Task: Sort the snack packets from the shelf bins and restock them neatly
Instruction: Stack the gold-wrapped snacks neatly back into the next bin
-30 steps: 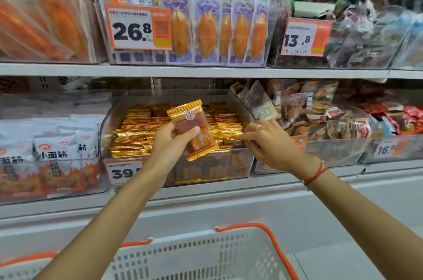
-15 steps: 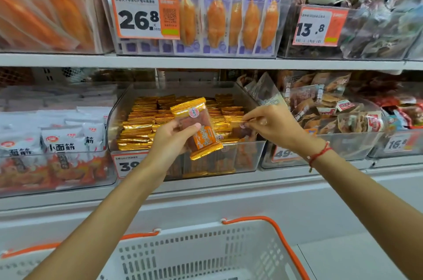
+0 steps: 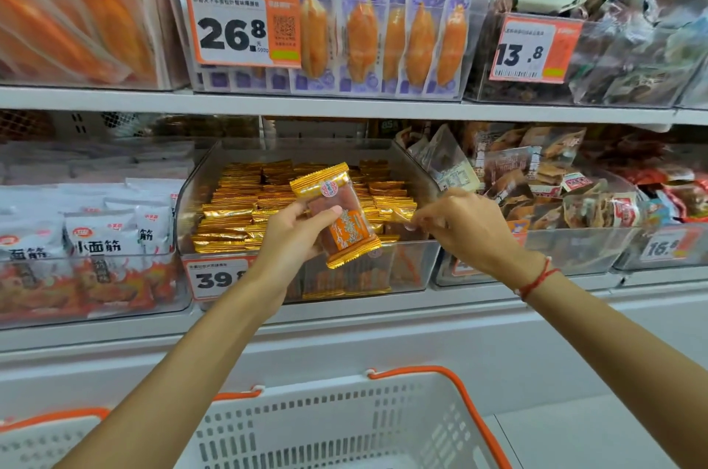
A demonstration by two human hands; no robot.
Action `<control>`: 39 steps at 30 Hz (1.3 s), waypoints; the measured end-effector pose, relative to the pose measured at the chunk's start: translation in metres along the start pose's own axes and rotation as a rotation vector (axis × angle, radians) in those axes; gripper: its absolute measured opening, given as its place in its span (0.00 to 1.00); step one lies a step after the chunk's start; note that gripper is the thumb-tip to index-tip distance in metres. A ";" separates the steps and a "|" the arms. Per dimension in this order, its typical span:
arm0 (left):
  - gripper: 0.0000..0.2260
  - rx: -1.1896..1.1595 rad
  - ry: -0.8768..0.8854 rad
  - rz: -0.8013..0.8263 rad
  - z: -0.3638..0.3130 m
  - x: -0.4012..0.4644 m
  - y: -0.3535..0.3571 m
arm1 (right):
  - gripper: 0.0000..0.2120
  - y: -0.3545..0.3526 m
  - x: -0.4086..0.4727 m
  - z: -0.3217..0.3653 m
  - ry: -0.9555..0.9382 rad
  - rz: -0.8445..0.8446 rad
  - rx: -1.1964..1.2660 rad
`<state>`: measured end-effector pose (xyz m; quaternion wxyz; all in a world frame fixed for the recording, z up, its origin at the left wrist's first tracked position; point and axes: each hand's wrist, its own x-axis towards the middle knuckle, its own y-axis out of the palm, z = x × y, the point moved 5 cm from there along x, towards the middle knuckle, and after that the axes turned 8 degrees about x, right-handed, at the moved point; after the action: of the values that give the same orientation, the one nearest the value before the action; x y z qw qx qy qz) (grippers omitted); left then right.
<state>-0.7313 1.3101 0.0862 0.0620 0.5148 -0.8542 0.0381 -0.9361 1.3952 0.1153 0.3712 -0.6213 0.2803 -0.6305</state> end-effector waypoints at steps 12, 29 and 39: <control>0.07 0.075 0.063 0.052 -0.016 0.003 0.033 | 0.15 -0.005 -0.005 0.012 0.222 -0.002 0.280; 0.13 1.470 0.781 0.224 0.000 0.019 0.052 | 0.19 -0.029 -0.030 -0.017 0.289 -0.206 0.811; 0.12 1.400 0.604 0.199 0.005 0.027 0.037 | 0.10 0.000 -0.010 -0.002 0.014 0.037 0.168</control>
<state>-0.7772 1.3032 0.0856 -0.0515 0.3218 -0.6192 0.7144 -0.9387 1.4033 0.1097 0.4316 -0.5784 0.2405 -0.6491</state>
